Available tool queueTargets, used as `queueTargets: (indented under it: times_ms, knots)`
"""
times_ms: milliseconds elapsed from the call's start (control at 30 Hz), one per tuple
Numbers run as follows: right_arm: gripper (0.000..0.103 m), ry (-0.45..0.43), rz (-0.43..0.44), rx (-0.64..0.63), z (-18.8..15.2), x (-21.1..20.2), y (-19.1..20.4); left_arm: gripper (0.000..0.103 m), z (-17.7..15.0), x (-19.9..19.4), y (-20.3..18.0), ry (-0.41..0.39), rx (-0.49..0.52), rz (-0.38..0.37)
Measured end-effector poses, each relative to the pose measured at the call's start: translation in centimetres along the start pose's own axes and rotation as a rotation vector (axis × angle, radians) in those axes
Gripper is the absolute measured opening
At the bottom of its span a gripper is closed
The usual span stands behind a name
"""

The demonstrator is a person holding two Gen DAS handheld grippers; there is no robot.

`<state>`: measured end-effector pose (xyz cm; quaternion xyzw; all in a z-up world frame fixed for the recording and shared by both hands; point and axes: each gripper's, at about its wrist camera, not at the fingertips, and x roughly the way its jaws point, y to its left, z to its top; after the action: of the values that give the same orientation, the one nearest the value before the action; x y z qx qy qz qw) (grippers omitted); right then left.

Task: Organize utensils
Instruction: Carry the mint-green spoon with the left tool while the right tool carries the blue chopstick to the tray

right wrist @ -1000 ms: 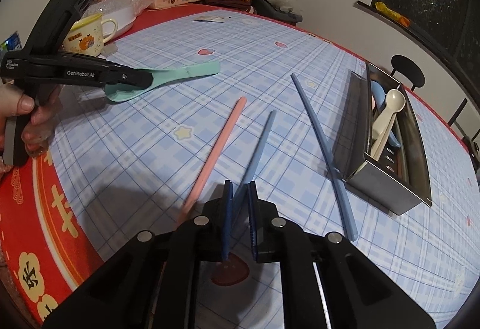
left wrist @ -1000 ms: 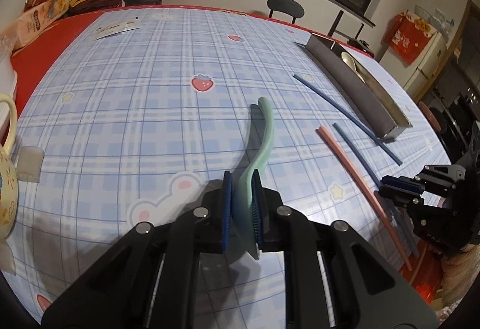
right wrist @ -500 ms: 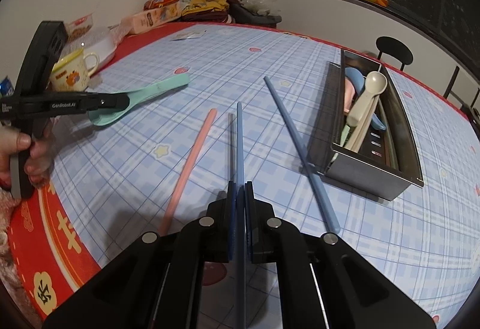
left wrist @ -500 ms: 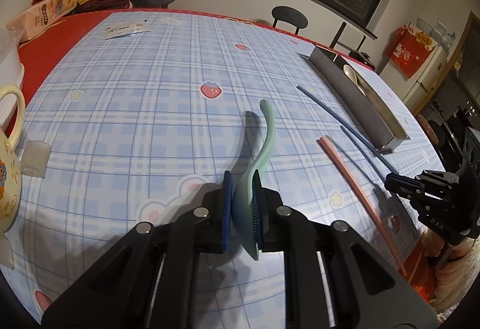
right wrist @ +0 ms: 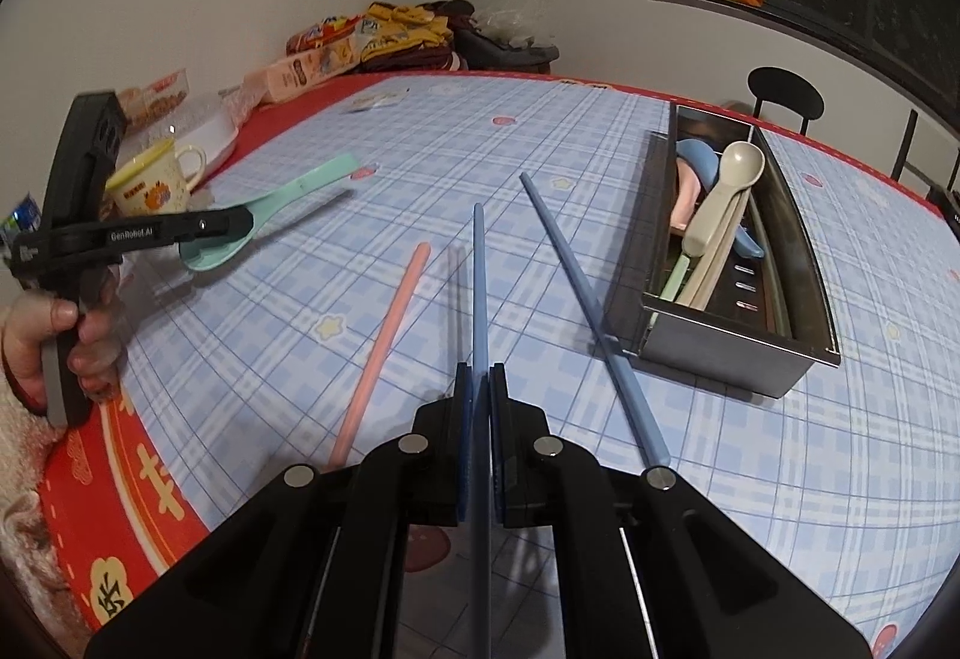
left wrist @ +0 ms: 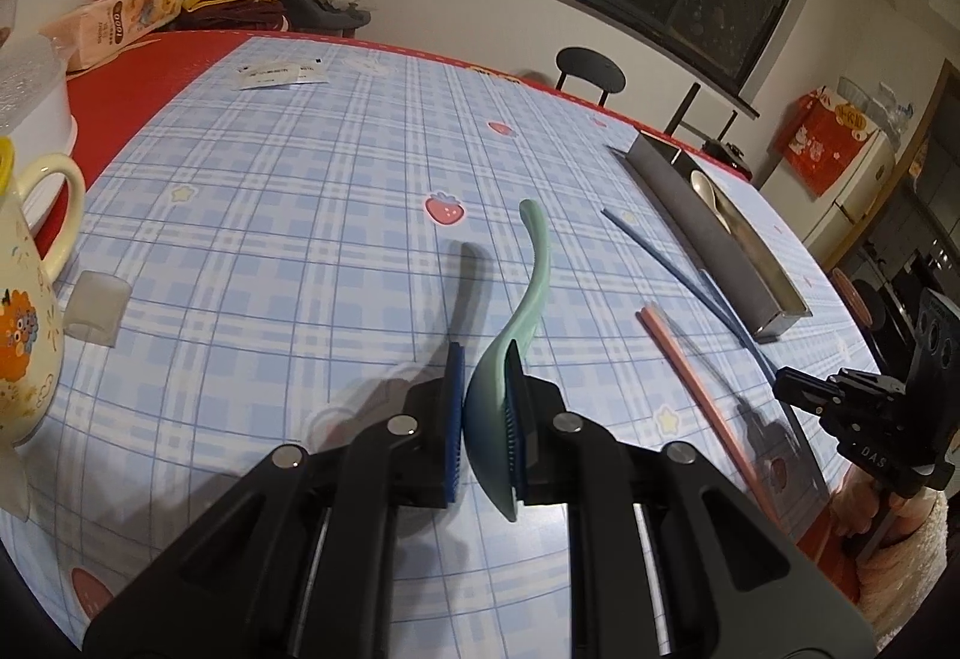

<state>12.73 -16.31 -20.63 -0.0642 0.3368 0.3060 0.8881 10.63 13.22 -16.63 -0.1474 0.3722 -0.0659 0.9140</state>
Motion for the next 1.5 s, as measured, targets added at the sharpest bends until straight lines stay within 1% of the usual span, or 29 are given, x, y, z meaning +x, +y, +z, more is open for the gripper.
queueTargets:
  times_ms: [67,167,300,433,567,700,800,900,1033,1167,1267,1500]
  knots:
    - [0.006,-0.025,0.008,0.021,0.0,-0.5,-0.4,0.016,0.0,-0.2,0.0,-0.014,-0.008,0.001]
    - [0.006,-0.061,0.023,0.056,-0.1,-1.0,-1.1,0.016,-0.1,-1.1,0.0,-0.058,-0.009,0.007]
    - [0.006,-0.096,0.041,0.115,-0.2,-1.7,-2.2,0.016,0.0,-1.9,0.1,-0.084,-0.028,0.021]
    - [0.006,-0.132,0.055,0.167,-0.2,-2.2,-3.3,0.016,0.4,-3.0,-0.2,-0.105,-0.068,-0.013]
    - [0.006,-0.161,0.064,0.221,-0.2,-2.6,-4.3,0.016,1.0,-3.9,-2.0,-0.134,-0.043,-0.019]
    - [0.006,-0.189,0.087,0.285,-0.1,-3.2,-5.7,0.016,2.0,-4.2,-4.4,-0.148,-0.034,-0.075]
    - [0.006,-0.214,0.124,0.324,0.4,-3.8,-6.8,0.016,2.4,-3.9,-6.2,-0.150,-0.016,-0.094]
    - [0.006,-0.239,0.157,0.336,0.9,-4.4,-7.4,0.016,3.1,-3.2,-8.1,-0.141,-0.009,-0.134]
    - [0.006,-0.276,0.179,0.339,2.0,-5.5,-8.4,0.016,3.7,-2.6,-10.2,-0.138,-0.004,-0.180]
    - [0.006,-0.297,0.180,0.329,2.5,-6.2,-9.0,0.016,4.0,-2.5,-11.7,-0.142,0.014,-0.194]
    - [0.006,-0.304,0.189,0.332,2.4,-6.4,-9.2,0.016,4.0,-2.5,-12.1,-0.139,0.016,-0.199]
    - [0.006,-0.314,0.194,0.340,2.2,-6.5,-9.0,0.016,4.0,-2.9,-11.6,-0.141,0.007,-0.191]
